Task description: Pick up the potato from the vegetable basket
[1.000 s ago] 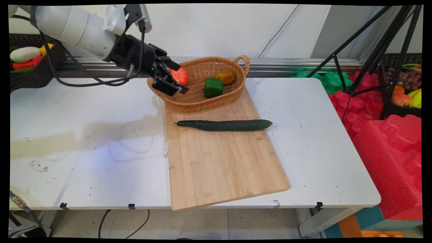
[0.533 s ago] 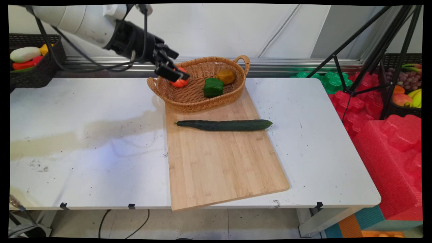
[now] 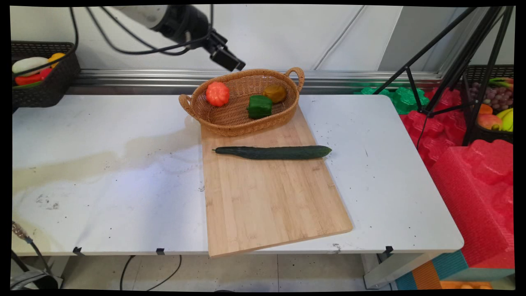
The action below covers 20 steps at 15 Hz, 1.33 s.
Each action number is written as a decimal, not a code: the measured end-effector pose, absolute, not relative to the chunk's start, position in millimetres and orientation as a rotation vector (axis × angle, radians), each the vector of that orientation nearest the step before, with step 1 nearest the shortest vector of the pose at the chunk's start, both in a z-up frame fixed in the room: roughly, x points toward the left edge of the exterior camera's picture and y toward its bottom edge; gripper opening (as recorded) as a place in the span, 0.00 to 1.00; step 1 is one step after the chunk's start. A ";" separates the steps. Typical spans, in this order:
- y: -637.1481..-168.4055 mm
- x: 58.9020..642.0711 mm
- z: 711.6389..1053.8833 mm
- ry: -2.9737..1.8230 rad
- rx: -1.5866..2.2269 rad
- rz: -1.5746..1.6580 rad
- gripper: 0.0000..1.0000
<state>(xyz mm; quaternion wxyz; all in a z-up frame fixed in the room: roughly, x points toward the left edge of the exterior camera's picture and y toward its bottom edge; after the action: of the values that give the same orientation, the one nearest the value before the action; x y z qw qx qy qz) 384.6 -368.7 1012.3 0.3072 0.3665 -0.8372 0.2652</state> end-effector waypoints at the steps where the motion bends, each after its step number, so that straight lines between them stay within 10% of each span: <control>1: -378.7 380.2 1013.5 -2.219 0.983 0.711 1.00; 20: -577.0 319.0 920.6 -2.444 1.159 0.644 1.00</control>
<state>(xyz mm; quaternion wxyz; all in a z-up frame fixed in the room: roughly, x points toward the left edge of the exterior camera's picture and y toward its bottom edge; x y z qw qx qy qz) 319.0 -577.0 920.6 0.1799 0.4100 -0.8647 0.2279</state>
